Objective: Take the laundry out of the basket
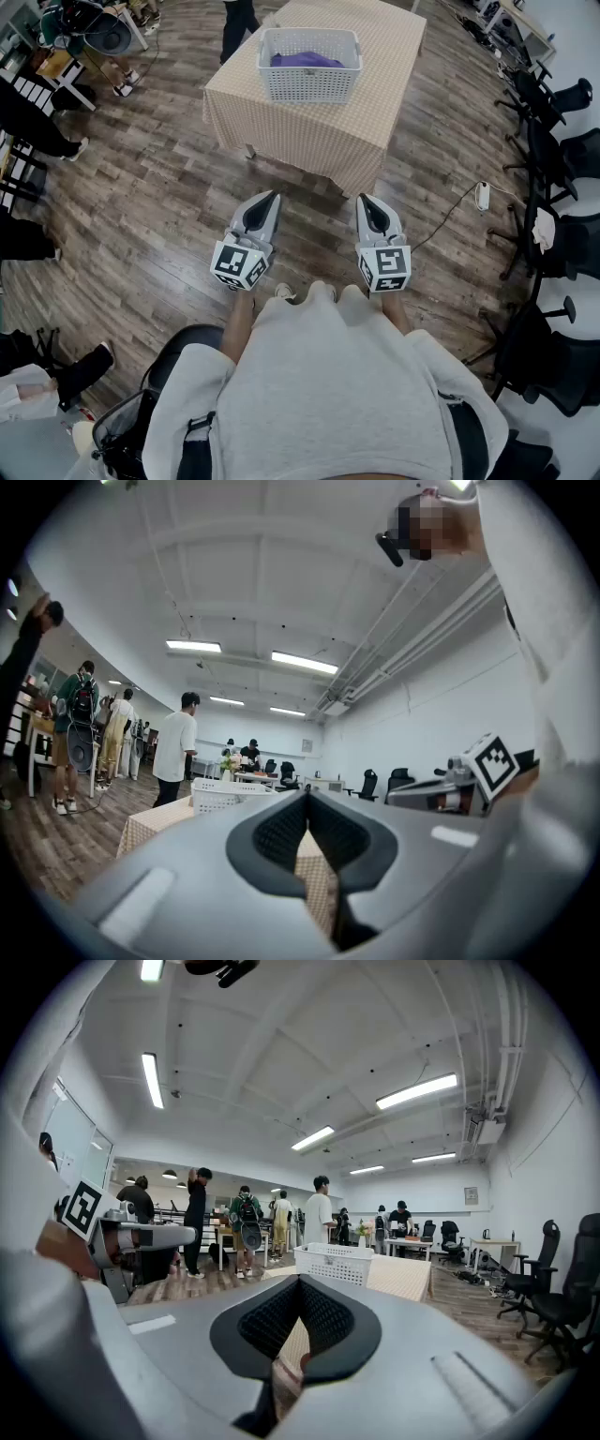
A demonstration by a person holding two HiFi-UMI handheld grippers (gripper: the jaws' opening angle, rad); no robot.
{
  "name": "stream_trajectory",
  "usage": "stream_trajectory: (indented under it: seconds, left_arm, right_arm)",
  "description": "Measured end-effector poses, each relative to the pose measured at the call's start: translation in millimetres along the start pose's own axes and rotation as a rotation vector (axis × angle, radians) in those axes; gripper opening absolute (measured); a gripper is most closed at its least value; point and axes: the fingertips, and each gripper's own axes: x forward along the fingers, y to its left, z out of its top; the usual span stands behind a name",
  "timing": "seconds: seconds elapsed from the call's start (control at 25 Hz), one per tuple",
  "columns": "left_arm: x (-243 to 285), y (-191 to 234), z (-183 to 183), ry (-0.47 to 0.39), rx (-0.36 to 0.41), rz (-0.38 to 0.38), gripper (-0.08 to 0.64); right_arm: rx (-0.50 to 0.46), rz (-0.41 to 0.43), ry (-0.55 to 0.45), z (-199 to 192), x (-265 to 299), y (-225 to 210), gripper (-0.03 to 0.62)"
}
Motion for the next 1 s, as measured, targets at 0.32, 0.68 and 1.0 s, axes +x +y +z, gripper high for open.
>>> stream_trajectory:
  seconds: [0.32,0.68,1.0]
  left_arm:
    - [10.1,-11.7,0.4,0.003,0.018,-0.008,0.009]
    - [14.1,-16.8,-0.5,0.01,0.026,0.02,0.009]
    - [33.3,-35.1,1.2,-0.001,0.06,0.06,0.009]
  right_arm:
    - [0.003,0.001,-0.011,-1.1,-2.0,-10.0,-0.005]
    - [0.034,0.046,-0.037,-4.1,-6.2,-15.7,-0.003]
    - [0.005,0.081,-0.052,-9.1,-10.7,-41.1,-0.003]
